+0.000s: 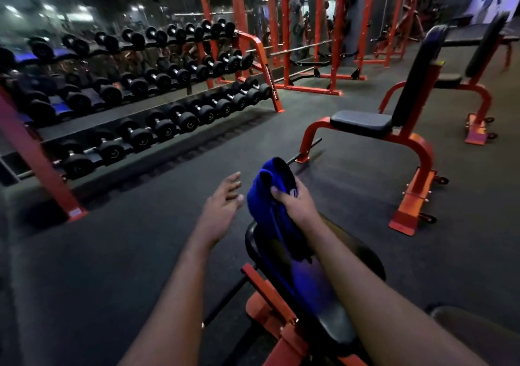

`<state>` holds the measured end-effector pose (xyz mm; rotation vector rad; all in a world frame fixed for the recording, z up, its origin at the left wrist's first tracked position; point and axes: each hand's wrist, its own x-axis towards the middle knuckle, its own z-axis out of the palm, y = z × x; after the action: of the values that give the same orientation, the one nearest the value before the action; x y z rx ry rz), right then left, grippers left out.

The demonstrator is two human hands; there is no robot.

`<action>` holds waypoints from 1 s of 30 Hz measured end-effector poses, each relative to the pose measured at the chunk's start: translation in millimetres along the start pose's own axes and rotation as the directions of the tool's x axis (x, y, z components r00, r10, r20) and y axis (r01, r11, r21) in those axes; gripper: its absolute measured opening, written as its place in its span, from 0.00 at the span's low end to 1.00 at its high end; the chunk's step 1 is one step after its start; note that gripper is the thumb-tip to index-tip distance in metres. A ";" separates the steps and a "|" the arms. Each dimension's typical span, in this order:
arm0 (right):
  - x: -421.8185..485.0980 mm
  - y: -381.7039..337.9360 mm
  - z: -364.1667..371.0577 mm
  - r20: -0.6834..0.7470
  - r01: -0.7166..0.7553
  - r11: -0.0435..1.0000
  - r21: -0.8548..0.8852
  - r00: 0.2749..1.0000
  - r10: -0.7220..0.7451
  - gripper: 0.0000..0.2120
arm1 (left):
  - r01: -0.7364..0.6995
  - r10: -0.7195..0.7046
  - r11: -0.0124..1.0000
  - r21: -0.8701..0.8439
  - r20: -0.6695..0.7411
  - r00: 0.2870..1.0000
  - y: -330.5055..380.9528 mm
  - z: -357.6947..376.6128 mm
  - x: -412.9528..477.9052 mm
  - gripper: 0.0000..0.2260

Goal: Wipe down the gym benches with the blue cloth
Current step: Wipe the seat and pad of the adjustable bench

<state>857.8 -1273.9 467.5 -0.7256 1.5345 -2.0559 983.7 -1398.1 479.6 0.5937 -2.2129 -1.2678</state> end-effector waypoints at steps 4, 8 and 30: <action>-6.3 -87.9 33.4 0.036 -0.151 0.987 0.060 0.988 0.149 0.07 | 0.066 -0.086 0.978 0.196 0.093 0.992 89.2 -48.4 13.9 0.06; -13.6 -180.6 54.4 0.050 -0.373 0.928 0.000 0.927 0.372 0.15 | 0.121 -0.137 0.937 0.327 0.026 0.990 182.4 -107.1 20.8 0.04; 91.6 -245.4 306.4 0.081 -0.137 0.906 -0.400 0.980 0.184 0.12 | 0.120 -0.194 0.910 0.397 0.151 0.969 192.2 -416.2 95.5 0.09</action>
<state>977.3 -1487.5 787.8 -0.8151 1.8945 -1.5720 1148.8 -1636.3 847.4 0.8479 -2.6471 -0.9972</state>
